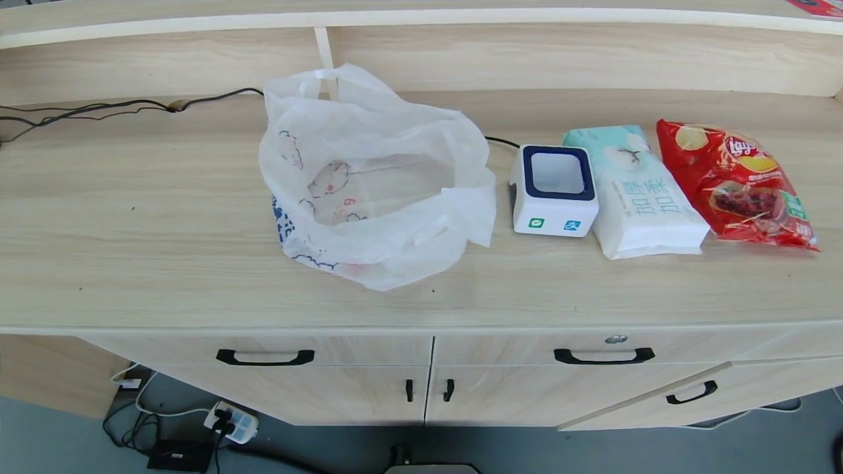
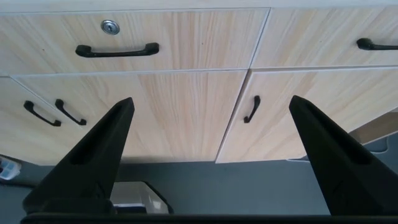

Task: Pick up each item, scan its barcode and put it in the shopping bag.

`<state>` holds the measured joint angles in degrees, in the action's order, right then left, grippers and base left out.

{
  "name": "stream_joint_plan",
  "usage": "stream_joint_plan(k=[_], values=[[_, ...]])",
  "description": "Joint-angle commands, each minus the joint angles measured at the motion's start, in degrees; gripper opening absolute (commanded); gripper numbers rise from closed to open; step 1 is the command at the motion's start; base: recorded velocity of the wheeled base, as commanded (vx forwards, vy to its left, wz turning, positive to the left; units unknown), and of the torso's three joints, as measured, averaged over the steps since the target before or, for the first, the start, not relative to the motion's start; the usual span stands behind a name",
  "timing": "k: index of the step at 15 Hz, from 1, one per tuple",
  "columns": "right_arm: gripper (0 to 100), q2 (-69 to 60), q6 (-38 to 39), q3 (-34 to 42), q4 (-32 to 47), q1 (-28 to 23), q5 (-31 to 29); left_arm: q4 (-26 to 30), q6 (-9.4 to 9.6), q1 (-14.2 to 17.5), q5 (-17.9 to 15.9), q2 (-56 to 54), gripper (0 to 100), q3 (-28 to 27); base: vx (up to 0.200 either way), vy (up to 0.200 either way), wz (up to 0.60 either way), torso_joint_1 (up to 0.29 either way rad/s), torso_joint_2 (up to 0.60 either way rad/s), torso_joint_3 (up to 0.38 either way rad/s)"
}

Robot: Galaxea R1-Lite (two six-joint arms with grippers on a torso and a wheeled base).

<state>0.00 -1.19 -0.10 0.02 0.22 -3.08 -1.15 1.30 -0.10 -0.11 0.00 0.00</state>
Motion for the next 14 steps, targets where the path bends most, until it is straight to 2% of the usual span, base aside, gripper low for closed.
stream_joint_plan(k=[1,2,3,4,6,7,8,9,10,12,13,14], values=[[100,0.1,1.4,0.0,0.0,0.0,0.0,0.0,0.01,0.0,0.0,0.1,100,0.0,0.0,0.0,0.0,0.0,0.0,0.0],[100,0.1,2.5,0.1,-0.1,0.0,0.1,0.0,0.01,0.0,0.0,0.1,100,0.0,0.0,0.0,0.0,0.0,0.0,0.0],[100,0.1,-1.4,-0.3,-0.3,0.0,3.3,0.0,0.01,0.0,0.0,0.1,100,0.0,0.0,0.0,0.0,0.0,0.0,0.0],[100,1.1,-2.8,-5.6,0.9,0.0,10.9,0.0,0.01,0.0,0.0,0.1,100,0.0,0.0,0.0,0.0,0.0,0.0,0.0],[100,13.4,-6.1,-20.7,7.4,-0.3,13.1,0.0,0.01,0.0,0.0,0.1,100,0.0,0.0,0.0,0.0,0.0,0.0,0.0],[100,20.1,-6.5,-24.7,8.0,-0.2,12.9,-0.1,0.01,0.0,0.0,0.0,100,0.0,0.0,0.0,0.0,0.0,0.0,0.0],[100,25.1,-6.2,-25.6,6.8,-0.1,13.5,-0.1,0.01,0.0,0.0,0.1,100,0.0,0.0,0.0,0.0,0.0,0.0,0.0],[100,30.2,-4.5,-26.7,6.1,3.2,19.0,-0.1,0.01,0.0,0.0,0.1,100,0.0,0.0,0.0,0.0,0.0,0.0,0.0],[100,33.5,-4.5,-28.6,5.7,4.4,20.2,-0.1,0.01,0.0,0.0,0.1,100,0.0,0.0,0.0,0.0,0.0,0.0,0.0],[100,48.0,-3.2,-35.9,1.1,6.4,20.4,-0.1,0.01,0.0,0.0,0.0,100,0.0,0.0,0.0,0.0,0.0,0.0,0.0],[100,53.0,-3.2,-37.3,-3.4,6.4,20.4,-0.1,0.1,0.0,0.0,0.1,100,0.0,0.0,0.0,0.0,0.0,0.0,0.0],[100,61.6,-3.0,-39.8,-11.6,6.2,20.2,-0.1,0.1,0.0,0.0,0.1,100,0.0,0.0,0.0,0.0,0.0,0.0,0.0]])
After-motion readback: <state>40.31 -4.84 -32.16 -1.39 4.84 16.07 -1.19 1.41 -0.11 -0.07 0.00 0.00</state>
